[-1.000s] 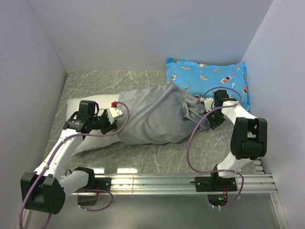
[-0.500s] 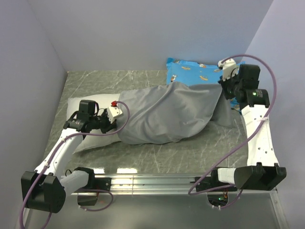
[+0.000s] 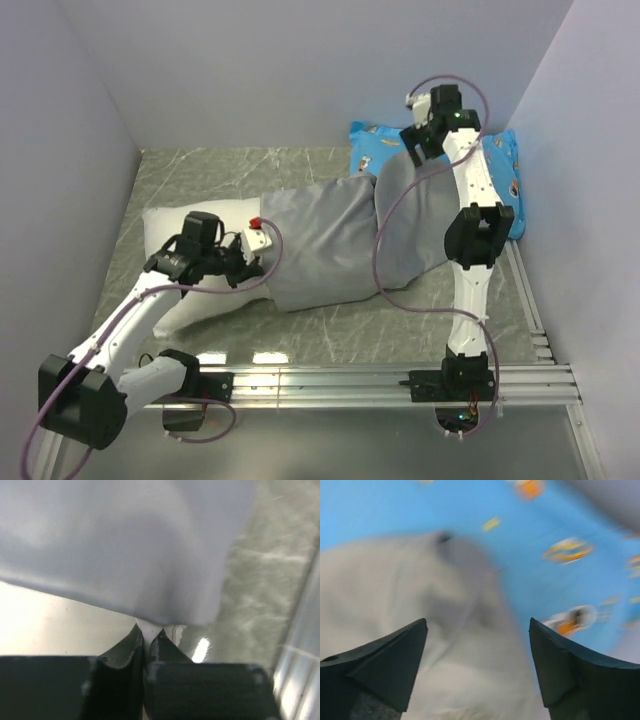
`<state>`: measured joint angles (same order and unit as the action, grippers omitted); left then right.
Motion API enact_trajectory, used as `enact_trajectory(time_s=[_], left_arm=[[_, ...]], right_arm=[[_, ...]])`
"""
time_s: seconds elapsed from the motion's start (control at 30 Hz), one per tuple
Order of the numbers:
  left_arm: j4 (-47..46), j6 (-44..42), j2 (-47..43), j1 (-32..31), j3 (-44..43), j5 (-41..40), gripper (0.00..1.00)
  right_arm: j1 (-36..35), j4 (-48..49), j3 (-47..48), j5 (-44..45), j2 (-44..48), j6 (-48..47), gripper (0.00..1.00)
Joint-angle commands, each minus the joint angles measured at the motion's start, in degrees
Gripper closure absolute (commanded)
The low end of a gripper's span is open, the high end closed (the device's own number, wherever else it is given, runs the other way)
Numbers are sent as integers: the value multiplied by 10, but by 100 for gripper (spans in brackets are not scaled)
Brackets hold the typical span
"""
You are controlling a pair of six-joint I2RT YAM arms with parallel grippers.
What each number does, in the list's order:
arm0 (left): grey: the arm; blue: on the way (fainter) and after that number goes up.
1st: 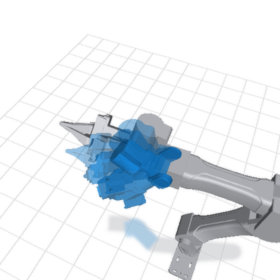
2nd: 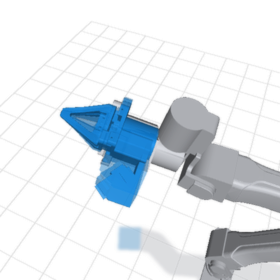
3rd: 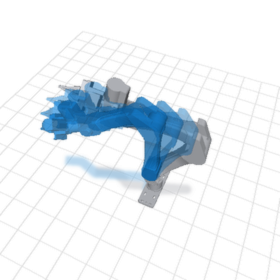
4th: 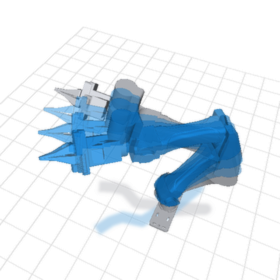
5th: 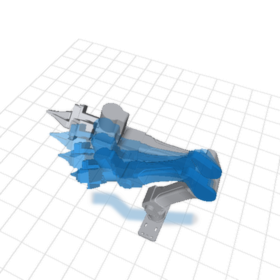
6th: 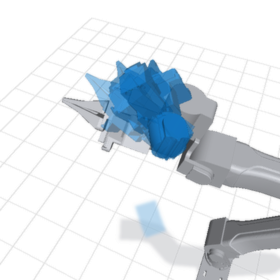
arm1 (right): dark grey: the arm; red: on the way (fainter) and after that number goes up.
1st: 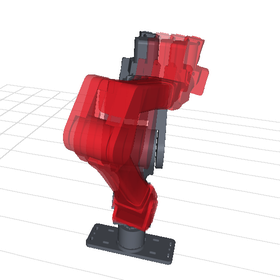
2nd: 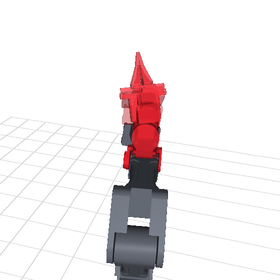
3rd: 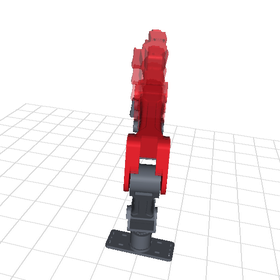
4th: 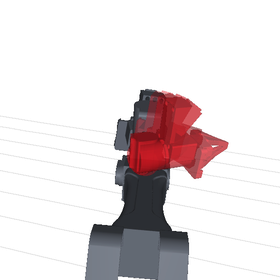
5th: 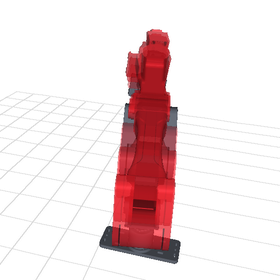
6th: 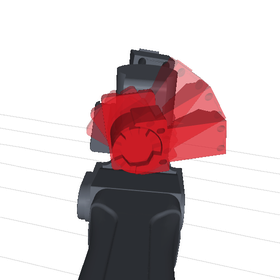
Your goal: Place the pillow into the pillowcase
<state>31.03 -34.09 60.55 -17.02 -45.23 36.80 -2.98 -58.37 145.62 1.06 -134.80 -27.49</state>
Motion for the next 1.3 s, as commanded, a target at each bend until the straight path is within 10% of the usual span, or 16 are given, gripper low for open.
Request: enact_trajectory(time_s=[0.0,0.13,0.33,0.63,1.0,1.27], left_arm=[[-31,81,-37,-87,-4,47,90],[19,115,-39,-99,-64,67,49],[78,138,-76,50,-141,90,20],[80,135,1,276,-137,46,14],[21,154,-2,286,-63,-36,8],[8,161,-9,287,-28,-38,8]], right_arm=[[-40,60,-203,-62,254,38,7],[-124,145,-335,-101,385,84,8],[-205,150,-324,-236,351,218,10],[-352,183,-264,-166,248,315,17],[-463,175,-220,-29,154,354,27],[-471,157,-225,65,117,333,53]])
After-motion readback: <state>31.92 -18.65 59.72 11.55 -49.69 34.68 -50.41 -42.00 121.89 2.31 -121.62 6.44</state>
